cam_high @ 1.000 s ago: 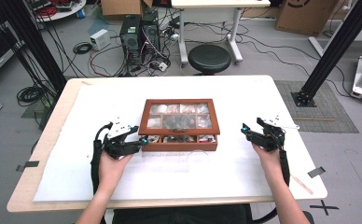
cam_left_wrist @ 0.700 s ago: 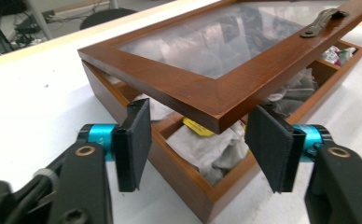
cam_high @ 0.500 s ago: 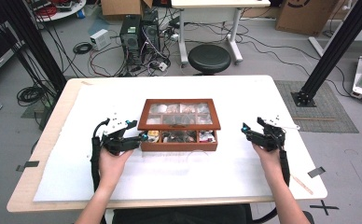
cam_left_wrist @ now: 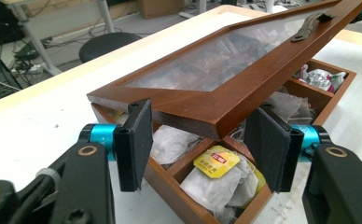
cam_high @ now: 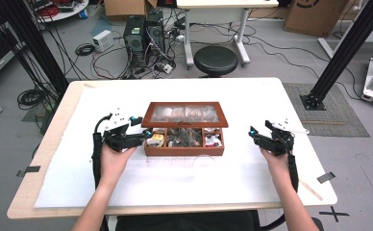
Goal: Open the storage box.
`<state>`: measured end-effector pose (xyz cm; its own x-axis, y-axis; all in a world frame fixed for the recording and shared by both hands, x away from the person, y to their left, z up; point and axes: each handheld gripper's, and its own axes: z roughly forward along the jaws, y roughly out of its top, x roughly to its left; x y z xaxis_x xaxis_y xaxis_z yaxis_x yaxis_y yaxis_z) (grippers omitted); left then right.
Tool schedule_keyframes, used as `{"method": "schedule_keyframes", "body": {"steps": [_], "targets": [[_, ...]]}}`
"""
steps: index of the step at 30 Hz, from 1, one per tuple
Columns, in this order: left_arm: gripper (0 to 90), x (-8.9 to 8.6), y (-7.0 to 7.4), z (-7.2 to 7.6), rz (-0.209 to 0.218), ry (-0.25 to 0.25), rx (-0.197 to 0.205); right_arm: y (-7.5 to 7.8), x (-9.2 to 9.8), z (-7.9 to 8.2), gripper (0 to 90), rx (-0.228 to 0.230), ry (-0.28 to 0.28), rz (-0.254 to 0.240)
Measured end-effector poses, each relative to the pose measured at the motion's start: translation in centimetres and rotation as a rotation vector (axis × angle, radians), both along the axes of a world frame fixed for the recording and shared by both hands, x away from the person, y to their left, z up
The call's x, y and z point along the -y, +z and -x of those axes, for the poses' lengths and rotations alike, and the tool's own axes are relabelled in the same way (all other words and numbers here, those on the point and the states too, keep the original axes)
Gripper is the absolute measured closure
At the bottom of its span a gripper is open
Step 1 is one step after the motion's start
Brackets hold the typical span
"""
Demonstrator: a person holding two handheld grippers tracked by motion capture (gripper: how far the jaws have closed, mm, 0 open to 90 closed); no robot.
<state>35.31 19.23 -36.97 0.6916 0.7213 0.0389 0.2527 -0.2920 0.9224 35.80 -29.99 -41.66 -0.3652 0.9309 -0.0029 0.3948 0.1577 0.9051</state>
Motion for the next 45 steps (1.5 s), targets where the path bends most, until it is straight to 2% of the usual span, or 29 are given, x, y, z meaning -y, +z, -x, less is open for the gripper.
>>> {"method": "schedule_keyframes", "body": {"steps": [8, 11, 13, 19, 21, 26, 30, 33, 41, 45], "targets": [[42.4, 0.0, 1.0, -0.8, 0.014, -0.012, -0.003, 0.0, -0.1, 0.0, 33.0, 0.003, 0.0, 0.001], [42.4, 0.0, 1.6, -1.3, 0.025, -0.01, 0.0, 0.0, -0.1, 0.0, 33.0, 0.001, -0.004, -0.001], [42.4, -0.1, 2.0, -1.8, 0.049, -0.008, 0.003, 0.0, -0.1, 0.0, 33.0, 0.002, -0.005, -0.002], [42.9, -0.1, 2.9, -2.6, 0.06, -0.005, 0.009, 0.1, 0.0, 0.0, 33.0, 0.004, -0.007, -0.001], [42.8, -0.1, 2.9, -2.7, 0.075, -0.003, 0.017, 0.1, 0.0, 0.0, 33.0, 0.004, -0.006, -0.002], [43.0, 0.0, 2.7, -3.0, 0.064, 0.005, 0.011, 0.0, -0.1, -0.1, 33.0, 0.004, -0.011, 0.0], [43.0, 0.0, 2.7, -3.2, 0.08, 0.011, 0.02, 0.0, -0.3, -0.1, 33.0, 0.003, -0.009, 0.004], [43.1, 0.0, 2.6, -3.3, 0.085, 0.018, 0.012, 0.1, -0.4, 0.0, 33.0, 0.006, -0.01, 0.006], [43.3, 0.1, 3.2, -3.8, 0.086, 0.022, 0.008, 0.2, -0.2, -0.2, 33.0, 0.01, -0.022, -0.001], [43.9, 0.2, 3.8, -4.5, 0.094, 0.031, 0.027, 0.2, -0.1, -0.3, 33.0, 0.01, -0.027, -0.003]]}}
